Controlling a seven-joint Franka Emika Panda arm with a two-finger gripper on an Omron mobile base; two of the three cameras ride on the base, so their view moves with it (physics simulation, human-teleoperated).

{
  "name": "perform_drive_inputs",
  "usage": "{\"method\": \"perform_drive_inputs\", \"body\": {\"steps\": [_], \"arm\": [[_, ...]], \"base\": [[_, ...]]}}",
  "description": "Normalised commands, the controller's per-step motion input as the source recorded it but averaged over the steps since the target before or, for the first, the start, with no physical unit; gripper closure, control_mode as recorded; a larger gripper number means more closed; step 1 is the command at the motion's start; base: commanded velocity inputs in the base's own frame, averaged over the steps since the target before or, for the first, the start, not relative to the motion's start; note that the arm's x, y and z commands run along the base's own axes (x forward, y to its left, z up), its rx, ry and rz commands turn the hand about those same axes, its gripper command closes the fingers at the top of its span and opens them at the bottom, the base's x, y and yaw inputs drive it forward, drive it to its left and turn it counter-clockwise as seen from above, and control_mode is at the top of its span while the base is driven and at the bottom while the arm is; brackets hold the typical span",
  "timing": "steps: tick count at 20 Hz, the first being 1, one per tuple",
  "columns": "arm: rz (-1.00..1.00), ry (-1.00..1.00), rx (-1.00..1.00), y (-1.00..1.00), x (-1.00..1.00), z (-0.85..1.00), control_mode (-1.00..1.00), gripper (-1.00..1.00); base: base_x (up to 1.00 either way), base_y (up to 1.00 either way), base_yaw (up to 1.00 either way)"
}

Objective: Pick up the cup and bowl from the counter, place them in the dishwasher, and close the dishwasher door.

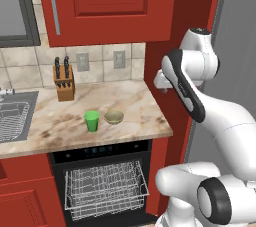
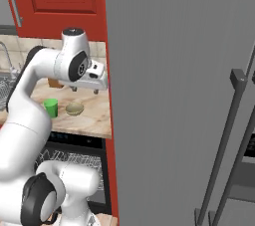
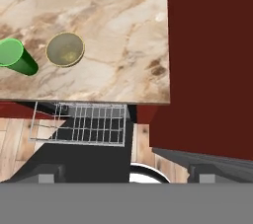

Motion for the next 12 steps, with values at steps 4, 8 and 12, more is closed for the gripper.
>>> {"method": "perform_drive_inputs", "body": {"steps": [4,8,12], "arm": [[0.0,0.0,0.0,0.33,0.03,-0.15,-1.0,-1.0],[-0.01,0.0,0.0,0.33,0.03,-0.14,-1.0,-1.0],[-0.02,0.0,0.0,0.34,0.07,-0.17,-1.0,-1.0]], "base": [[0.0,0.0,0.0],[0.0,0.0,0.0],[0.0,0.0,0.0]]}}
